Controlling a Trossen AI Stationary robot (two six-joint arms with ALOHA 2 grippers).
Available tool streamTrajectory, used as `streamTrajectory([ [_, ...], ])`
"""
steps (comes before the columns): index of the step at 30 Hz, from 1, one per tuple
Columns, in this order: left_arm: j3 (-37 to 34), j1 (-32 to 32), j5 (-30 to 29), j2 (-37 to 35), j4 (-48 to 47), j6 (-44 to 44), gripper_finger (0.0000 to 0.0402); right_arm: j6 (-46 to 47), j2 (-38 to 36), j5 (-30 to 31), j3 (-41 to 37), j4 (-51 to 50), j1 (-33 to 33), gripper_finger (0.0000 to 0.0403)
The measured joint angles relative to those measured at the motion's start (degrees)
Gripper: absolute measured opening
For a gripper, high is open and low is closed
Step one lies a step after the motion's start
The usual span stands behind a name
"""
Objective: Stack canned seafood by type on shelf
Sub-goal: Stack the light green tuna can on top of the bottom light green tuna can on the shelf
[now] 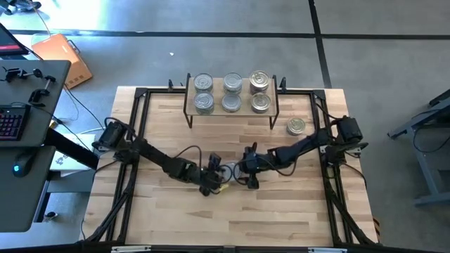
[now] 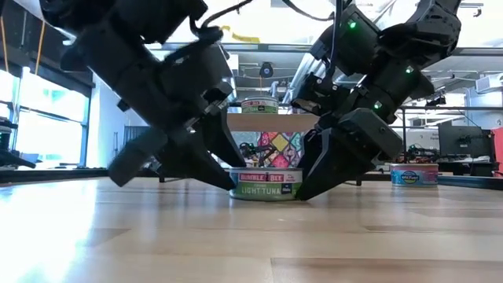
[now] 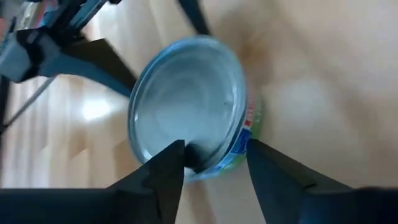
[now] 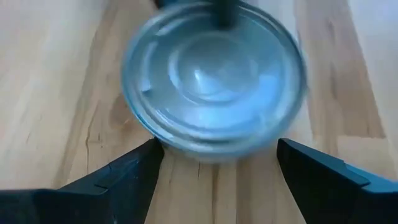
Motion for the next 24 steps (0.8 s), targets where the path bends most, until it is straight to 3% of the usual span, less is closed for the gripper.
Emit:
streamTrajectory([
  [4,1.6,-2.8,0.7,0.2,0.1,-3.6,0.0147,2.2,-2.2,6.8,0.0,-4.3,-0.2,0.0312],
  [9,4.0,-4.8,-1.4,0.2,0.3,-1.5,0.0149,4.5,-6.8,12.1,0.0,-11.1,-1.1,0.0312],
  [13,4.6,-4.5,-2.1,0.2,0.3,-1.4,0.0168,5.6,-8.4,12.3,0.0,-13.3,-1.3,0.0312],
  [18,4.6,-3.0,2.4,0.2,-1.7,-3.6,0.0193,5.7,-8.2,11.6,0.0,-13.0,-0.6,0.0312],
  [24,4.6,-1.8,3.4,0.2,-6.7,-2.7,0.0177,2.5,-7.0,7.2,0.0,-10.2,1.5,0.0312],
])
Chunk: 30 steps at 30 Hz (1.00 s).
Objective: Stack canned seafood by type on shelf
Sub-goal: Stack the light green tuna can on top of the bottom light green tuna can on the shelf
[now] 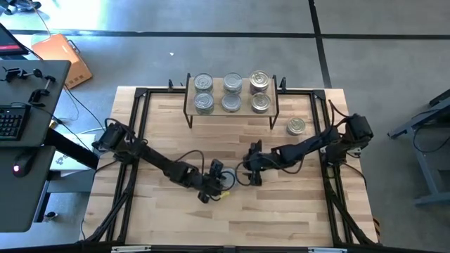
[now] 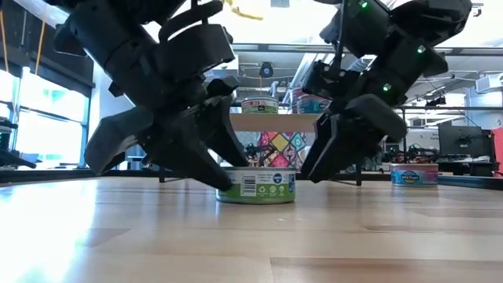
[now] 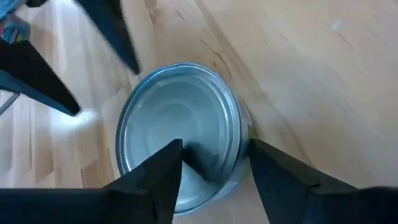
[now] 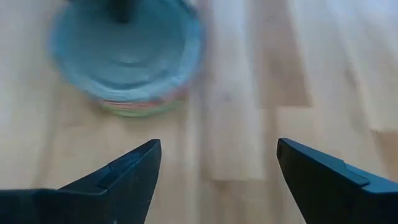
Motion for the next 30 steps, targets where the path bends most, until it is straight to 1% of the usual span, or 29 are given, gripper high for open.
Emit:
streamTrajectory([
  [4,0.1,1.1,2.2,0.3,0.0,1.6,0.0141,-0.6,0.8,-1.1,0.0,2.2,1.2,0.0312],
  [8,0.3,1.7,2.7,1.4,1.6,3.7,0.0087,-0.4,0.7,-0.7,0.0,1.4,2.1,0.0312],
  [10,0.3,1.7,3.0,2.3,2.3,3.9,0.0056,1.1,-0.6,-0.2,0.0,-2.4,3.1,0.0312],
  [12,0.3,1.6,3.0,2.9,3.2,3.8,0.0023,3.4,-2.7,1.3,0.0,-6.6,4.5,0.0312],
  [13,0.3,1.5,3.1,3.0,3.9,3.8,0.0013,4.3,-4.0,2.4,0.0,-8.8,5.3,0.0312],
  [17,0.2,1.0,2.3,2.8,5.5,4.2,0.0004,8.0,-9.1,9.9,0.0,-18.0,9.1,0.0312],
  [20,0.6,0.5,0.7,2.8,6.1,6.3,0.0001,10.8,-12.9,16.1,0.0,-22.2,11.6,0.0312],
  [22,1.5,0.1,-0.2,3.0,5.5,7.6,0.0001,12.2,-14.8,18.8,0.0,-24.0,12.9,0.0312],
  [25,3.0,-0.1,-0.4,3.0,3.5,8.3,0.0001,12.6,-17.0,20.5,0.0,-24.8,14.2,0.0312],
  [30,5.8,-0.5,-2.8,3.1,-2.3,8.7,0.0,12.5,-18.0,21.5,0.0,-24.7,15.0,0.0312],
])
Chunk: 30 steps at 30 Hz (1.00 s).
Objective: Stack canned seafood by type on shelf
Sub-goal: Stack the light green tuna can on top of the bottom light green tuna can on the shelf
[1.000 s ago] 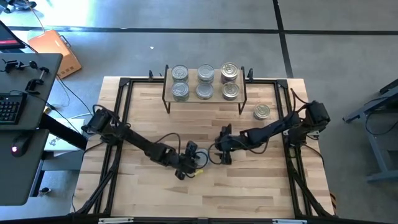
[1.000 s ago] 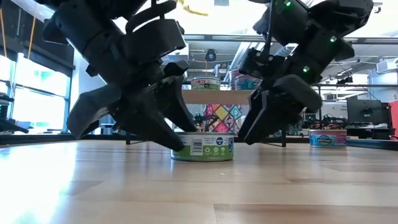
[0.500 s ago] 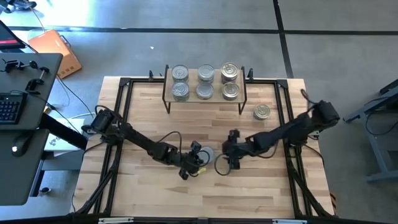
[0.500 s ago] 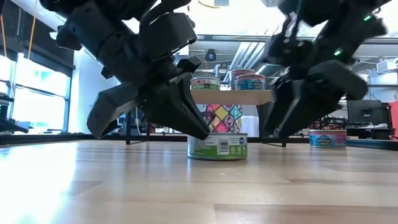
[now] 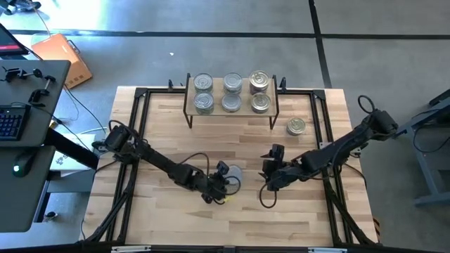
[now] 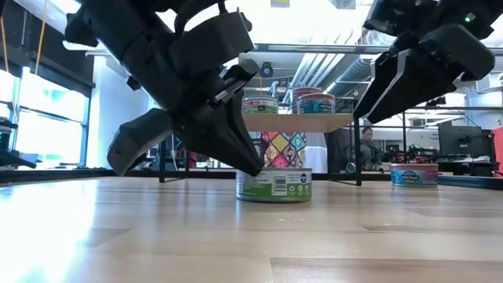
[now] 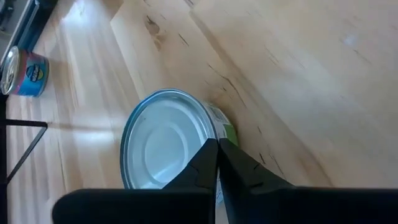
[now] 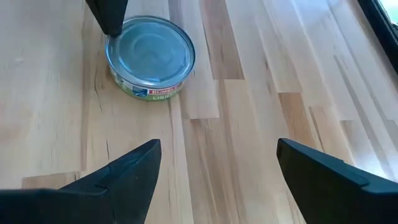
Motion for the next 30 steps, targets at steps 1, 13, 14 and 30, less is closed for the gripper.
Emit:
streamTrajectory([
  [1,0.3,0.0,-0.3,0.0,-0.8,0.0,0.0,0.0,0.0,0.0,0.0,-0.1,0.1,0.0312],
  [13,3.2,-1.7,-8.3,0.0,-3.6,0.1,0.0,1.4,0.2,0.9,-1.7,0.3,0.0,0.0312],
  [14,3.2,-1.8,-9.0,0.0,-3.6,0.1,0.0,1.5,0.2,0.9,-1.7,-0.1,0.0,0.0312],
  [30,3.2,-1.3,-12.1,-0.2,-4.1,-3.3,0.0001,-24.7,10.3,-7.6,-1.7,26.1,-0.8,0.0312],
])
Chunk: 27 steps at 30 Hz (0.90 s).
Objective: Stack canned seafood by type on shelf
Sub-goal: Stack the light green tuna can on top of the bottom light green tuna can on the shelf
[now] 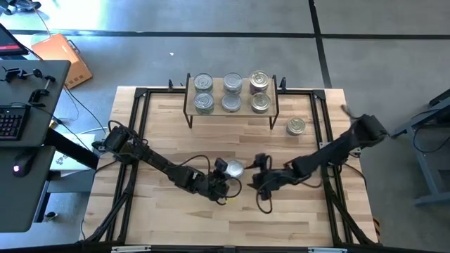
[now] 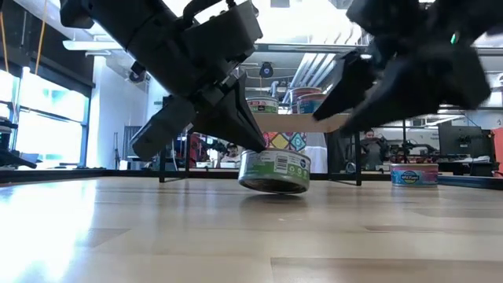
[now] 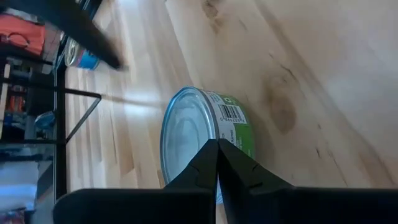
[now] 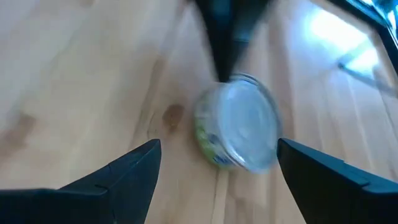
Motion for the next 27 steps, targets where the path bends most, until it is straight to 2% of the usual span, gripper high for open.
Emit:
streamTrajectory([
  [3,0.0,0.4,-0.6,0.0,0.0,-1.8,0.0001,-8.8,5.8,0.0,0.0,6.5,-0.3,0.0312],
  [8,0.0,0.7,-1.1,-0.1,0.1,-3.8,0.0001,-16.7,13.0,8.7,0.0,14.4,-0.4,0.0312],
  [11,0.0,1.1,-1.1,-0.1,0.6,-5.6,0.0001,-19.0,15.4,10.1,0.0,16.7,-1.0,0.0312],
  [18,0.1,2.1,-0.4,-0.1,1.0,-10.6,0.0,-16.4,16.4,8.6,0.0,17.1,-2.9,0.0311],
  [23,0.1,4.0,12.0,-0.1,1.4,-14.7,0.0013,-10.9,12.5,8.7,0.0,14.4,-2.9,0.0303],
  [27,0.1,5.5,15.1,-0.1,1.4,-14.2,0.0058,-5.8,7.9,8.5,0.0,8.9,-2.7,0.0296],
])
